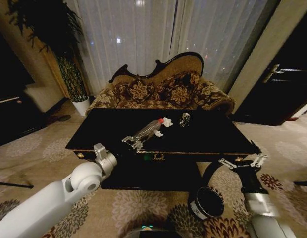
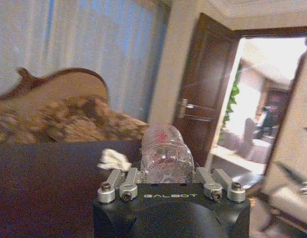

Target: Move to the front of the table and place the trash on the table into the trash bin.

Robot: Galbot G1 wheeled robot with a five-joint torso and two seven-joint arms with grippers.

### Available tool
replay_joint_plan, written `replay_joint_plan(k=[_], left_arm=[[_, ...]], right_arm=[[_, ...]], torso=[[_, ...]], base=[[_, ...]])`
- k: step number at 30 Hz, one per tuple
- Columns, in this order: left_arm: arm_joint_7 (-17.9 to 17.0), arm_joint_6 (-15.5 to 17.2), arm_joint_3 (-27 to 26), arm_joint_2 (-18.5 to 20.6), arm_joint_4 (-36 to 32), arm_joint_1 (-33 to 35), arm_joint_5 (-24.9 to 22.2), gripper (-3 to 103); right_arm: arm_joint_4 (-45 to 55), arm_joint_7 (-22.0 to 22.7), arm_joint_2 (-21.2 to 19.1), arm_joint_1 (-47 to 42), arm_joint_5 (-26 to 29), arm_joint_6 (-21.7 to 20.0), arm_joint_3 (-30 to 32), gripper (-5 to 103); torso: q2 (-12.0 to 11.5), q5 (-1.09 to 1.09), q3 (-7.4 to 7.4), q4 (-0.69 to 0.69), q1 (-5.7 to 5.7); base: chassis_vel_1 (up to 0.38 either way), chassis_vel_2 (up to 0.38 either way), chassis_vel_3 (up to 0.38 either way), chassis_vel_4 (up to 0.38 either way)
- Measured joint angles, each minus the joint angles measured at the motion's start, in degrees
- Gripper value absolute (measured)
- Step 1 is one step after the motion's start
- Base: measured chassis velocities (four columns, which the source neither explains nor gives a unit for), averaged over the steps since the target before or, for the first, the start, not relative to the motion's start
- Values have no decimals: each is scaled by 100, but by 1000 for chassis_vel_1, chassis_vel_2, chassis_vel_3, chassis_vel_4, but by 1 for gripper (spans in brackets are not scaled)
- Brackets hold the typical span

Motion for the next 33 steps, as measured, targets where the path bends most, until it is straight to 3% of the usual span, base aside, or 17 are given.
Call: replay_joint_plan(k=[7, 15, 25, 33], left_arm=[[80, 56, 455, 9, -101, -424, -310, 39], [-71, 146, 1471, -158, -202, -1098, -761, 39], [-219, 194, 2217, -563, -208, -1829, -1078, 39], [-389, 213, 2873, -962, -47, -2165, -1115, 39]], right_arm=[[-128, 271, 21, 31, -1560, 802, -20, 100], [-207, 542, 153, 136, -2518, 1246, -115, 100], [-225, 600, 424, 149, -3106, 1361, -278, 100], [-204, 566, 526, 163, -3182, 1348, -396, 100]], torso=[[-1, -1, 1, 0, 0], [-1, -1, 1, 0, 0], [-1, -1, 1, 0, 0], [-1, -1, 1, 0, 0]], base=[[0, 0, 0, 0], [0, 0, 0, 0], [0, 0, 0, 0], [0, 0, 0, 0]])
